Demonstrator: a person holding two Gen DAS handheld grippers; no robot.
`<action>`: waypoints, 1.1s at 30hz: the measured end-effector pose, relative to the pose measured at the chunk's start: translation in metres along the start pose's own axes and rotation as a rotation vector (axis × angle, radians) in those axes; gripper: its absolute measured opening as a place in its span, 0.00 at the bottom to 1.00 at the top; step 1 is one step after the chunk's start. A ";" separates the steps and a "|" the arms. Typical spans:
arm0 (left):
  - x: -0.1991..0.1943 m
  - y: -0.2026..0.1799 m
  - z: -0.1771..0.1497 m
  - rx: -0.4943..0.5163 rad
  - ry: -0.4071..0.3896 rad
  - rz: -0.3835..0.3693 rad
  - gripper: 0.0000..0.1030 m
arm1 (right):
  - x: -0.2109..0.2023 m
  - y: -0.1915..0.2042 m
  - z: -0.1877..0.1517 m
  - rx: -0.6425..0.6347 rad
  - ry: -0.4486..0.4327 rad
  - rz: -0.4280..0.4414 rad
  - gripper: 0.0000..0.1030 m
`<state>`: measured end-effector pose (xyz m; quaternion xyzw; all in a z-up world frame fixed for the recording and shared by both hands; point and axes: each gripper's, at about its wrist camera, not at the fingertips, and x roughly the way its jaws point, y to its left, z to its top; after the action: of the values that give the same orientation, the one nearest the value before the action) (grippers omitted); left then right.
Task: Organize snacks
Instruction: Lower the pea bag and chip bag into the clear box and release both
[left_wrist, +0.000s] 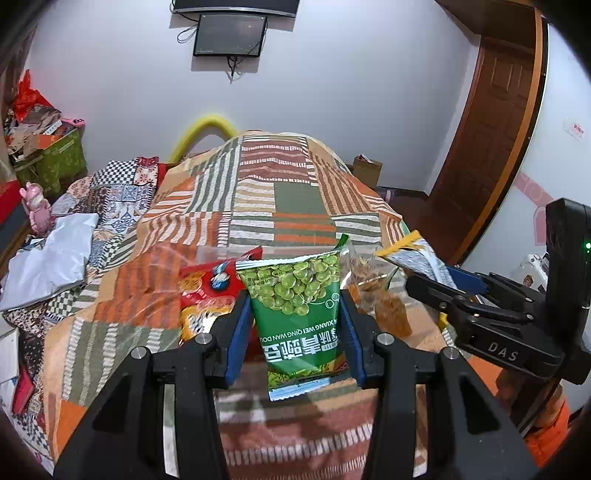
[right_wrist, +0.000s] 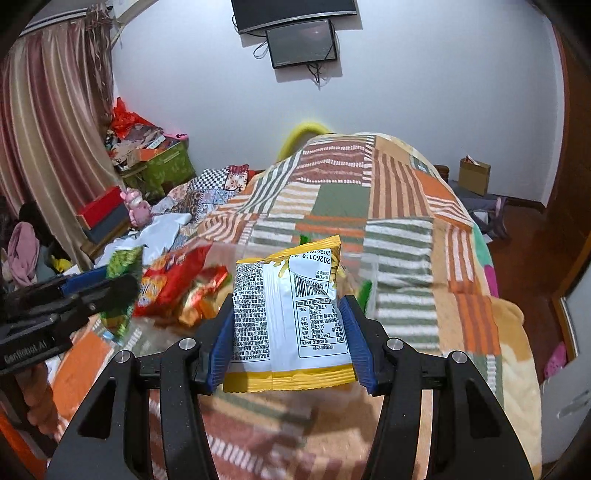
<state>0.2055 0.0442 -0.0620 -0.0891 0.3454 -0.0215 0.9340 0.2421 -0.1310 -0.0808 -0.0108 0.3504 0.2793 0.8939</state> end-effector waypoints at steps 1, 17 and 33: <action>0.005 0.000 0.002 -0.003 0.004 -0.005 0.43 | 0.004 0.000 0.003 0.001 0.000 0.006 0.50; 0.081 -0.007 -0.001 0.028 0.113 -0.006 0.43 | 0.058 -0.009 0.003 0.016 0.093 0.008 0.52; 0.016 -0.017 0.008 0.028 0.002 -0.006 0.44 | -0.004 -0.005 0.011 -0.005 -0.002 -0.003 0.68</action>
<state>0.2232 0.0272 -0.0635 -0.0768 0.3459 -0.0294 0.9346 0.2491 -0.1343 -0.0710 -0.0133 0.3488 0.2791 0.8946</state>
